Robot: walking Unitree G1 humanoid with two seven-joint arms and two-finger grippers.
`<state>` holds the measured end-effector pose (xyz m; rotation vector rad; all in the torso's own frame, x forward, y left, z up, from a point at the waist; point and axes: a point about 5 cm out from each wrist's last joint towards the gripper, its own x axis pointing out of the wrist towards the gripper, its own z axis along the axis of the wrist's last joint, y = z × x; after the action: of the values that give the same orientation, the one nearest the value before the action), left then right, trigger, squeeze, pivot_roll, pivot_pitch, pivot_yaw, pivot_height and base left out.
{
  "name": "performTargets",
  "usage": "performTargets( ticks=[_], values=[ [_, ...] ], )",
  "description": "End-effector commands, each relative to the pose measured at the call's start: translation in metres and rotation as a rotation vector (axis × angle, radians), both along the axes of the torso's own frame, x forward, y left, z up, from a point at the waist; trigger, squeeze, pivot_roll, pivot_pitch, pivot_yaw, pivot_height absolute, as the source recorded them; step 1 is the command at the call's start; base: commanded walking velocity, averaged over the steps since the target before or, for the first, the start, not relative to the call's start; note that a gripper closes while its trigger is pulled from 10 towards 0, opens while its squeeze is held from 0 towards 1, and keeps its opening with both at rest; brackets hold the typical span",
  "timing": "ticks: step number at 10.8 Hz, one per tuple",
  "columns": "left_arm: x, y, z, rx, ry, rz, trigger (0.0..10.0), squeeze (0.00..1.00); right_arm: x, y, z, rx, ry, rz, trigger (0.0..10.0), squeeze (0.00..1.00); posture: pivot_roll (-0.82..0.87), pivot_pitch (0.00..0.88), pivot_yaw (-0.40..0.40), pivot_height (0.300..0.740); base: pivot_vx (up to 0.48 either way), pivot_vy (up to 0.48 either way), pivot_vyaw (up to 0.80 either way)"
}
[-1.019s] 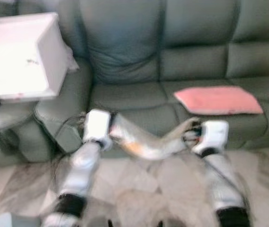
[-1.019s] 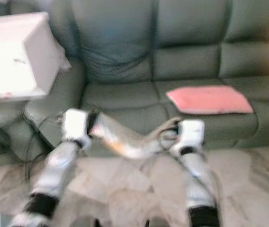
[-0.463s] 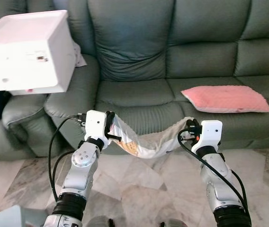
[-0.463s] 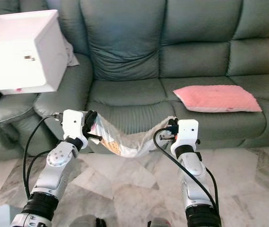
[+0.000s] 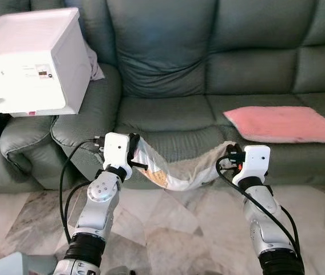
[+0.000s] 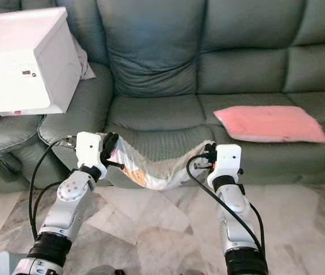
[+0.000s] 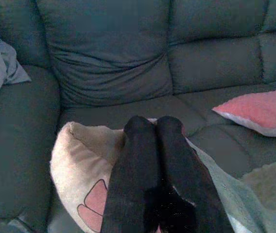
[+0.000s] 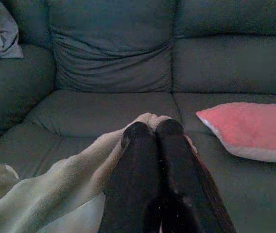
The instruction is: Move the pillow to the sofa
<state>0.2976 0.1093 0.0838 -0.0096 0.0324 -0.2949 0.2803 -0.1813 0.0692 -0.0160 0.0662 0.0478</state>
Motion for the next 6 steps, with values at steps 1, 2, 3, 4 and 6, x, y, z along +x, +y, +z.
performTargets(
  ticks=[1, 2, 3, 4, 6],
  values=[
    [0.0027, -0.0021, 0.0085, -0.008, -0.038, -0.015, 10.0, 0.00, 0.0029, 0.0025, 0.0085, -0.004, -0.037, 0.008, 10.0, 0.00, -0.03, 0.000, 0.031, 0.740, 0.480, 0.000, 0.00],
    [0.0025, -0.0024, 0.0085, -0.010, -0.038, -0.016, 10.0, 0.00, 0.0032, 0.0030, 0.0090, -0.004, -0.040, 0.010, 10.0, 0.00, -0.03, 0.000, 0.032, 0.740, 0.480, 0.000, 0.00],
    [0.0023, -0.0019, 0.0083, -0.009, -0.037, -0.015, 10.0, 0.00, 0.0033, 0.0033, 0.0090, -0.004, -0.040, 0.011, 10.0, 0.00, -0.03, 0.000, 0.032, 0.740, 0.480, 0.000, 0.00],
    [0.0021, -0.0015, 0.0082, -0.007, -0.037, -0.014, 10.0, 0.00, 0.0030, 0.0041, 0.0091, -0.011, -0.043, 0.018, 10.0, 0.00, -0.03, 0.000, 0.032, 0.740, 0.480, 0.000, 0.00],
    [-0.0008, -0.0044, 0.0050, -0.007, -0.026, -0.030, 10.0, 0.00, 0.0025, 0.0055, 0.0091, -0.016, -0.045, 0.024, 10.0, 0.00, -0.03, 0.000, 0.035, 0.740, 0.480, 0.000, 0.64]
  ],
)
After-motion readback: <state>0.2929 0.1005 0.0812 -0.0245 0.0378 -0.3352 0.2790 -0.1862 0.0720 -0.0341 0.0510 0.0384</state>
